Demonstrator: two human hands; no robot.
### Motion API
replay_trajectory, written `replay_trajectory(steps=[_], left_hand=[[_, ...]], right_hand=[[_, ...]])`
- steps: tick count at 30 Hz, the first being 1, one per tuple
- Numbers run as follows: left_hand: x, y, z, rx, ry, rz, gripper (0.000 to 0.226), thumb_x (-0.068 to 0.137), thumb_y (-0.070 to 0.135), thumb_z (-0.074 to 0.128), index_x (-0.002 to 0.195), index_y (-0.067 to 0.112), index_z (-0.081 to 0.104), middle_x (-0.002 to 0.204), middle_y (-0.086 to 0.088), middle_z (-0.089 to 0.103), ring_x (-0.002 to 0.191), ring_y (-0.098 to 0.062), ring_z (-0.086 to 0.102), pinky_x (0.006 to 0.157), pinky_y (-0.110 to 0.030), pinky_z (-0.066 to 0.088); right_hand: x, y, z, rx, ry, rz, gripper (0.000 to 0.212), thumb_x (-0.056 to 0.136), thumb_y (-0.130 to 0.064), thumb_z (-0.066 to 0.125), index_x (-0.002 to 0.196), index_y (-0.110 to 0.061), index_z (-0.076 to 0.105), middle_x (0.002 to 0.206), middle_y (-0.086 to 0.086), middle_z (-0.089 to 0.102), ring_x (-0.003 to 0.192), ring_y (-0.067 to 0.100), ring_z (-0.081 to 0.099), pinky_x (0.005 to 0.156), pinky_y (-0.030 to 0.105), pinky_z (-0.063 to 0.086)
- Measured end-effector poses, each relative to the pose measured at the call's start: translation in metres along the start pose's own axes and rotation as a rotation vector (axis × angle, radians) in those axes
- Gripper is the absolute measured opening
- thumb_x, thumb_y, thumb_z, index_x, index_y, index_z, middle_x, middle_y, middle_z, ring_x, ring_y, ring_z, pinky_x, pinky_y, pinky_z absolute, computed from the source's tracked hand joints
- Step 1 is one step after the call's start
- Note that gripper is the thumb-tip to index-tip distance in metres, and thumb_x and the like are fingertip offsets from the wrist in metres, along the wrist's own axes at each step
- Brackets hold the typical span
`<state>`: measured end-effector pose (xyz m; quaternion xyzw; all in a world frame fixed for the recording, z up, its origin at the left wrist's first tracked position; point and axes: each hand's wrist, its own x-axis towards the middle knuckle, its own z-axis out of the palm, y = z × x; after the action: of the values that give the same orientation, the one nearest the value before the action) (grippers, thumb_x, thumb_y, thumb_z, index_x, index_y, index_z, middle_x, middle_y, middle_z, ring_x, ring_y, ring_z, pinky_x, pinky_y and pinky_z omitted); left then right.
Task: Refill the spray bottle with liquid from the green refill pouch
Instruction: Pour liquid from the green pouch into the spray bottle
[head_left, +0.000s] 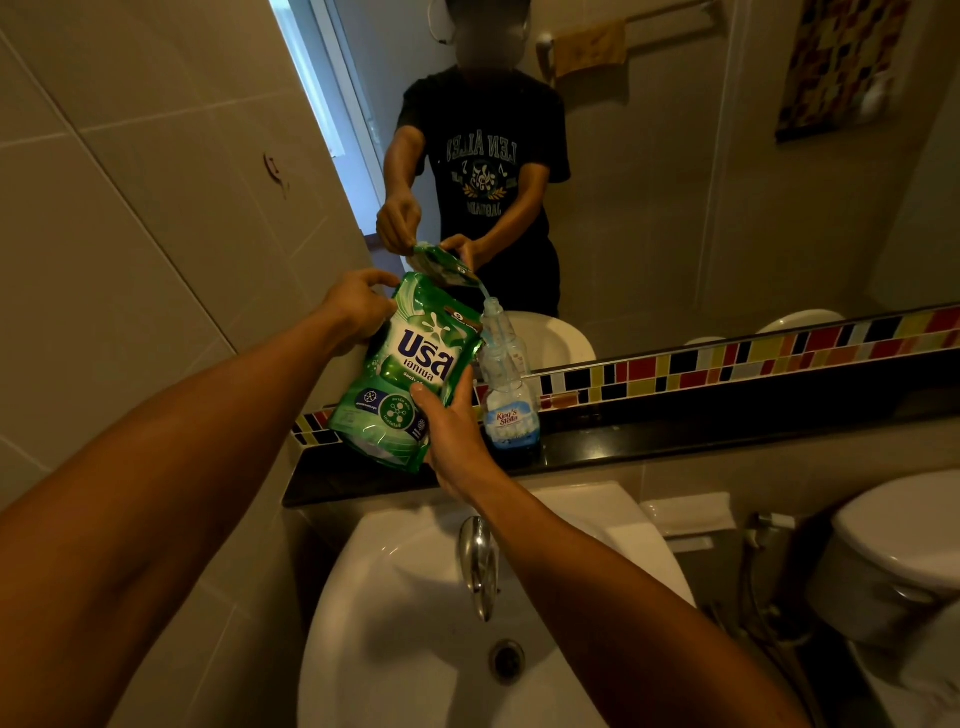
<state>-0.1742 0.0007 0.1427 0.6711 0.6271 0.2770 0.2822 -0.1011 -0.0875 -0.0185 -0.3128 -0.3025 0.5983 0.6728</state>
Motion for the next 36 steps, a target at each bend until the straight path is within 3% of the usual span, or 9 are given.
replay_trajectory(steps=[4, 8, 14, 17, 26, 36], left_hand=[[-0.0004, 0.0011, -0.0001, -0.007, -0.006, -0.011, 0.040, 0.097, 0.005, 0.057, 0.135, 0.018, 0.055, 0.124, -0.022, 0.063, 0.087, -0.026, 0.066, 0.078, -0.043, 0.060], [0.0004, 0.0018, -0.0009, -0.008, -0.012, -0.009, 0.039, 0.098, 0.007, 0.056, 0.134, 0.019, 0.055, 0.122, -0.020, 0.063, 0.089, -0.026, 0.067, 0.075, -0.041, 0.060], [0.0007, 0.0031, -0.0010, -0.003, -0.013, -0.013, 0.039, 0.098, 0.006, 0.056, 0.135, 0.019, 0.055, 0.118, -0.019, 0.065, 0.086, -0.026, 0.067, 0.082, -0.046, 0.060], [0.0010, 0.0035, -0.0011, -0.009, -0.014, -0.013, 0.039, 0.098, 0.007, 0.056, 0.135, 0.018, 0.055, 0.117, -0.019, 0.065, 0.083, -0.024, 0.067, 0.077, -0.044, 0.060], [0.0017, 0.0044, -0.0016, -0.014, -0.012, -0.011, 0.039, 0.097, 0.006, 0.058, 0.134, 0.019, 0.056, 0.121, -0.021, 0.065, 0.092, -0.030, 0.068, 0.083, -0.048, 0.060], [0.0015, 0.0064, -0.0023, 0.002, -0.019, -0.011, 0.038, 0.098, 0.006, 0.057, 0.133, 0.020, 0.056, 0.122, -0.021, 0.063, 0.090, -0.028, 0.066, 0.066, -0.037, 0.057]], right_hand=[[0.0005, 0.0011, 0.0004, 0.000, -0.004, 0.004, 0.088, 0.086, -0.027, 0.071, 0.157, -0.047, 0.023, 0.142, 0.005, 0.063, 0.125, 0.031, 0.066, 0.099, 0.064, 0.055], [0.0009, 0.0013, 0.0009, 0.000, 0.000, 0.010, 0.090, 0.086, -0.028, 0.070, 0.158, -0.048, 0.021, 0.142, 0.005, 0.063, 0.125, 0.031, 0.066, 0.100, 0.063, 0.055], [0.0019, 0.0005, 0.0007, 0.008, -0.007, 0.027, 0.090, 0.086, -0.029, 0.071, 0.157, -0.050, 0.020, 0.143, 0.005, 0.062, 0.125, 0.031, 0.066, 0.099, 0.065, 0.054], [0.0017, 0.0008, 0.0011, 0.004, -0.006, 0.028, 0.091, 0.085, -0.030, 0.071, 0.158, -0.050, 0.020, 0.142, 0.005, 0.063, 0.125, 0.031, 0.066, 0.099, 0.065, 0.055], [0.0012, 0.0001, 0.0013, 0.016, -0.013, 0.017, 0.089, 0.086, -0.029, 0.071, 0.157, -0.050, 0.022, 0.142, 0.004, 0.063, 0.126, 0.031, 0.066, 0.100, 0.065, 0.054], [0.0005, -0.0022, 0.0022, 0.020, -0.008, 0.021, 0.090, 0.085, -0.029, 0.071, 0.158, -0.048, 0.021, 0.142, 0.005, 0.063, 0.125, 0.031, 0.066, 0.101, 0.065, 0.054]])
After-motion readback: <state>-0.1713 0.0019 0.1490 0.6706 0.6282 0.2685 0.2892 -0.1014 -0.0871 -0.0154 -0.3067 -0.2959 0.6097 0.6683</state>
